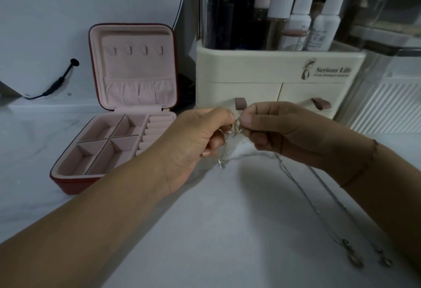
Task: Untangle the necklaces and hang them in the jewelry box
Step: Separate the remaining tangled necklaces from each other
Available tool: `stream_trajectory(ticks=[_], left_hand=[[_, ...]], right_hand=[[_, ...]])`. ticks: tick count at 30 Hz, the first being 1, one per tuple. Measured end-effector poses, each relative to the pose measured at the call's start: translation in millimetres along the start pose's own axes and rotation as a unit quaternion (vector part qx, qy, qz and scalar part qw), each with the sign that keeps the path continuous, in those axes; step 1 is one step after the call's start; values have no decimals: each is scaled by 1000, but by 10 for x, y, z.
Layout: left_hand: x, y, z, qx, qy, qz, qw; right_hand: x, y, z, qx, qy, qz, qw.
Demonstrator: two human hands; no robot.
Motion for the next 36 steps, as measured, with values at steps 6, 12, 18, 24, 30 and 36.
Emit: stream_trajectory(ticks=[6, 12, 18, 24, 30, 36], left_hand=[[-20, 41, -9, 1, -15, -16, 1000], [12, 28, -32, 12, -40, -11, 999], [24, 9, -45, 39, -82, 8, 996], [25, 17, -15, 9, -114, 5, 993], [29, 28, 4, 8, -163, -3, 987], [17, 10, 10, 11, -145, 36, 989]], right_hand=[[-2, -4, -11, -24, -26, 33, 999], [32, -13, 23, -27, -52, -3, 998], [72, -19, 73, 33, 53, -42, 997], [72, 5, 68, 55, 77, -83, 992], [59, 6, 84, 61, 101, -66, 991], [40, -7, 91, 63, 128, -30, 989]])
Point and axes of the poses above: each hand's wrist, its own y-axis towards the middle knuckle, its own x-axis out of the back of the hand, z = x × y, the point moved 1 cm from there along y, towards the middle knuckle, and after that the axes turned 4 degrees about y, right-handed, at the moved point
